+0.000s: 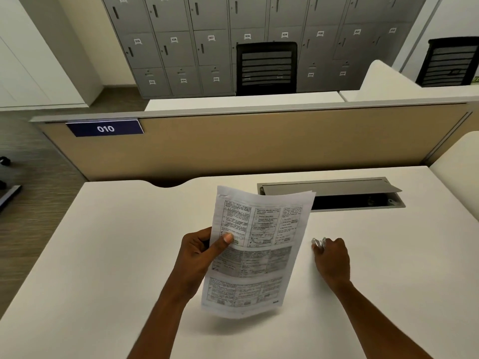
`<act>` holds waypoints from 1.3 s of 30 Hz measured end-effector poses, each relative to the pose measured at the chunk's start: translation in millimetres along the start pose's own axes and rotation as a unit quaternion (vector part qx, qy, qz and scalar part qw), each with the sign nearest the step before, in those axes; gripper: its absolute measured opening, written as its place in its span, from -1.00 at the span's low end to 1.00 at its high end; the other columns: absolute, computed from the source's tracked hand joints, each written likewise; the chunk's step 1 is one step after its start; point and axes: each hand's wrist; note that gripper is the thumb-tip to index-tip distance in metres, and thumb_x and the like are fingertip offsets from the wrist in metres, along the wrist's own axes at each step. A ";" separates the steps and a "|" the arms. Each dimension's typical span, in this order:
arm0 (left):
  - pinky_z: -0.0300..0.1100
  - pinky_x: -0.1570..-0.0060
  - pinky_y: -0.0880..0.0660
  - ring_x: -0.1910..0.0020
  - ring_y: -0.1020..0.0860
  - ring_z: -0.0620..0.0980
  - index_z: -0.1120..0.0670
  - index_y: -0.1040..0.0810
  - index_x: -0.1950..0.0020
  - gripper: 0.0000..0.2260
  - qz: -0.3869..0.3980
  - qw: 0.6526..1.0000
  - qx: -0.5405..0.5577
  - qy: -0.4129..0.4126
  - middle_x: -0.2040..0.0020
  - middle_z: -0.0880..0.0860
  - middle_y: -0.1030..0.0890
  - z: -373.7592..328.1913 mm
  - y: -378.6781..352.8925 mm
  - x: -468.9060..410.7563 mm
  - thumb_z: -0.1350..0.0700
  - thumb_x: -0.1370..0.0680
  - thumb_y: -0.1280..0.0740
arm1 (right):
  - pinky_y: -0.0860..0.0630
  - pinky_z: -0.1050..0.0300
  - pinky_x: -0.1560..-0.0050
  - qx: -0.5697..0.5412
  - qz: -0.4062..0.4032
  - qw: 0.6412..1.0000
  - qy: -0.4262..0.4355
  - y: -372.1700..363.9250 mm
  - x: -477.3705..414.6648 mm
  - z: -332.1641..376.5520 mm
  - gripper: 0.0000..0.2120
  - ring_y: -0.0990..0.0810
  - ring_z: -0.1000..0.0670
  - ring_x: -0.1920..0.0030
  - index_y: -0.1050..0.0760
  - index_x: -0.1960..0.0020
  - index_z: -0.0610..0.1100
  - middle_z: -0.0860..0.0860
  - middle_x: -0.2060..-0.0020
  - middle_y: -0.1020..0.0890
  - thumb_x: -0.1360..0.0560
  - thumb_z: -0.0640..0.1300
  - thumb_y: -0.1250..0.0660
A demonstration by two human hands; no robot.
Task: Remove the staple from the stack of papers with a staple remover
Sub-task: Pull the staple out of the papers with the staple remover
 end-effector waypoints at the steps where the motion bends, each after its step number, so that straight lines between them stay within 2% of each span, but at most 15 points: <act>1: -0.07 -0.11 -0.65 -0.20 -0.68 0.15 0.05 -0.70 -0.24 -0.68 0.000 1.000 0.000 0.001 -0.21 0.12 -0.71 0.1 -1.3 -0.4 -0.07 -0.55 -0.47 | -0.49 0.02 0.13 -0.012 0.000 1.000 -0.002 -1.7 -2.4 -1.3 -0.68 -0.55 -0.23 0.18 -0.55 0.12 -0.30 -0.22 0.13 -0.51 -0.60 -0.03 -0.34; 6: -0.08 -0.11 -0.64 -0.20 -0.68 0.14 0.06 -0.70 -0.24 -0.68 -0.005 1.000 0.002 0.004 -0.20 0.11 -0.72 -0.3 -5.0 -0.9 -0.07 -0.55 -0.47 | -0.44 0.03 0.07 -0.070 0.006 0.997 -0.036 -9.5 -13.3 -4.7 -0.67 -0.55 -0.26 0.10 -0.58 -0.03 -0.32 -0.26 0.09 -0.56 -0.52 -0.04 -0.45; 10: -0.05 -0.12 -0.65 -0.18 -0.69 0.14 0.04 -0.71 -0.23 -0.70 -0.011 1.000 -0.007 0.005 -0.19 0.11 -0.72 -0.4 -4.8 0.1 -0.06 -0.55 -0.47 | -0.49 -0.10 -0.09 -0.079 0.057 0.993 -0.065 0.4 -12.3 -2.3 -0.46 -0.53 -0.34 -0.12 -0.50 -0.25 -0.31 -0.29 -0.09 -0.52 -0.42 -0.02 -0.55; 12: -0.04 -0.11 -0.65 -0.18 -0.69 0.15 0.05 -0.70 -0.23 -0.70 -0.011 1.000 -0.004 0.004 -0.20 0.11 -0.72 -0.5 -3.9 0.5 -0.05 -0.56 -0.46 | -0.46 -0.24 -0.20 -0.090 0.040 0.991 -0.087 10.8 -5.0 8.9 -0.31 -0.42 -0.38 -0.27 -0.42 -0.37 -0.28 -0.30 -0.25 -0.44 -0.40 0.03 -0.58; 14: -0.08 -0.09 -0.65 -0.18 -0.69 0.16 0.07 -0.70 -0.24 -0.69 -0.011 1.000 0.006 0.006 -0.20 0.12 -0.72 -2.2 -4.1 1.3 -0.04 -0.57 -0.46 | -0.47 -0.24 -0.21 -0.179 0.001 0.981 -0.072 25.7 9.2 26.5 -0.37 -0.44 -0.31 -0.28 -0.44 -0.36 -0.17 -0.22 -0.29 -0.47 -0.44 0.12 -0.51; 15: -0.10 -0.08 -0.64 -0.18 -0.69 0.16 0.07 -0.70 -0.24 -0.69 -0.012 1.000 0.008 0.005 -0.20 0.12 -0.72 -2.8 -4.5 1.5 -0.05 -0.56 -0.46 | -0.52 -0.14 -0.17 -0.261 0.010 0.964 -0.050 35.1 17.4 36.9 -0.44 -0.50 -0.23 -0.23 -0.49 -0.32 -0.11 -0.15 -0.26 -0.53 -0.47 0.20 -0.44; 17: -0.09 -0.09 -0.64 -0.18 -0.69 0.16 0.07 -0.70 -0.24 -0.68 -0.015 1.000 0.010 0.004 -0.20 0.13 -0.72 -3.7 -5.7 2.0 -0.06 -0.56 -0.47 | -0.51 0.05 -0.10 -0.431 0.112 0.895 -0.013 56.8 34.8 59.9 -0.49 -0.61 -0.09 -0.15 -0.59 -0.22 -0.01 -0.03 -0.17 -0.65 -0.54 0.36 -0.22; 20: -0.04 -0.11 -0.65 -0.19 -0.68 0.17 0.09 -0.69 -0.25 -0.68 -0.016 1.000 0.015 -0.001 -0.20 0.14 -0.71 -4.0 -7.4 3.2 -0.04 -0.56 -0.47 | -0.54 -0.06 -0.15 -0.558 0.240 0.794 0.001 85.1 54.1 82.9 -0.41 -0.66 -0.11 -0.19 -0.65 -0.20 0.02 -0.09 -0.17 -0.70 -0.56 0.38 -0.05; 22: -0.03 -0.10 -0.65 -0.19 -0.69 0.17 0.08 -0.69 -0.25 -0.69 -0.028 0.999 0.017 -0.004 -0.20 0.14 -0.71 -3.0 -7.4 3.6 -0.03 -0.57 -0.46 | -0.60 -0.08 -0.14 -0.588 0.260 0.765 0.032 94.8 62.7 91.6 -0.38 -0.65 -0.16 -0.20 -0.61 -0.27 -0.03 -0.16 -0.20 -0.68 -0.53 0.39 -0.13; 24: -0.02 -0.09 -0.66 -0.16 -0.70 0.15 0.05 -0.71 -0.23 -0.70 -0.049 0.999 0.013 -0.010 -0.18 0.12 -0.73 -3.3 -10.4 5.2 -0.04 -0.55 -0.46 | -0.63 -0.05 -0.10 -0.589 0.248 0.766 0.075 102.8 69.9 94.1 -0.45 -0.66 -0.16 -0.20 -0.60 -0.29 -0.04 -0.15 -0.20 -0.67 -0.51 0.33 -0.28; 26: -0.02 -0.06 -0.68 -0.13 -0.71 0.14 0.03 -0.72 -0.20 -0.70 -0.074 0.997 0.010 -0.017 -0.15 0.11 -0.74 -2.8 -13.6 6.4 -0.06 -0.53 -0.46 | -0.64 -0.06 -0.12 -0.575 0.226 0.779 0.105 108.8 75.4 95.4 -0.57 -0.66 -0.15 -0.21 -0.59 -0.31 -0.05 -0.12 -0.22 -0.67 -0.54 0.15 -0.39; 29: 0.02 -0.03 -0.69 -0.08 -0.73 0.13 0.01 -0.73 -0.16 -0.73 -0.108 0.994 0.010 -0.023 -0.10 0.11 -0.75 -2.5 -18.1 8.3 -0.08 -0.52 -0.47 | -0.66 0.02 -0.08 -0.559 0.186 0.799 0.123 115.0 78.3 96.8 -0.75 -0.68 -0.15 -0.17 -0.64 -0.22 -0.07 -0.09 -0.16 -0.71 -0.56 -0.08 -0.40; 32: -0.03 0.01 -0.69 -0.06 -0.73 0.09 -0.03 -0.73 -0.16 -0.80 -0.124 0.992 -0.003 -0.027 -0.09 0.06 -0.76 -1.2 -22.3 10.4 -0.05 -0.58 -0.45 | -0.67 0.12 0.01 -0.545 0.143 0.817 0.125 120.8 80.5 100.0 -0.83 -0.73 -0.11 -0.07 -0.68 -0.12 -0.08 -0.07 -0.06 -0.75 -0.55 -0.11 -0.40; 36: 0.07 -0.04 -0.68 -0.12 -0.72 0.12 -0.01 -0.70 -0.23 -0.77 -0.107 0.994 0.012 -0.009 -0.15 0.07 -0.74 11.9 -28.5 18.5 0.02 -0.59 -0.41 | -0.68 -0.07 0.00 -0.530 0.113 0.835 0.101 117.9 79.8 96.6 -0.87 -0.74 -0.13 0.01 -0.67 -0.06 -0.12 -0.07 0.01 -0.76 -0.55 -0.13 -0.40; 39: 0.12 -0.06 -0.68 -0.11 -0.72 0.14 -0.01 -0.71 -0.21 -0.78 -0.112 0.993 0.020 0.012 -0.14 0.09 -0.74 27.0 -33.5 25.9 0.06 -0.58 -0.42 | -0.68 -0.11 -0.03 -0.531 0.109 0.836 0.086 114.3 77.2 90.4 -0.87 -0.74 -0.13 0.01 -0.67 -0.06 -0.13 -0.07 0.02 -0.76 -0.56 -0.14 -0.40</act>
Point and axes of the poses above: each hand's wrist, its own x-axis away from the middle knuckle, its own y-axis out of the back of the hand, z = x × y
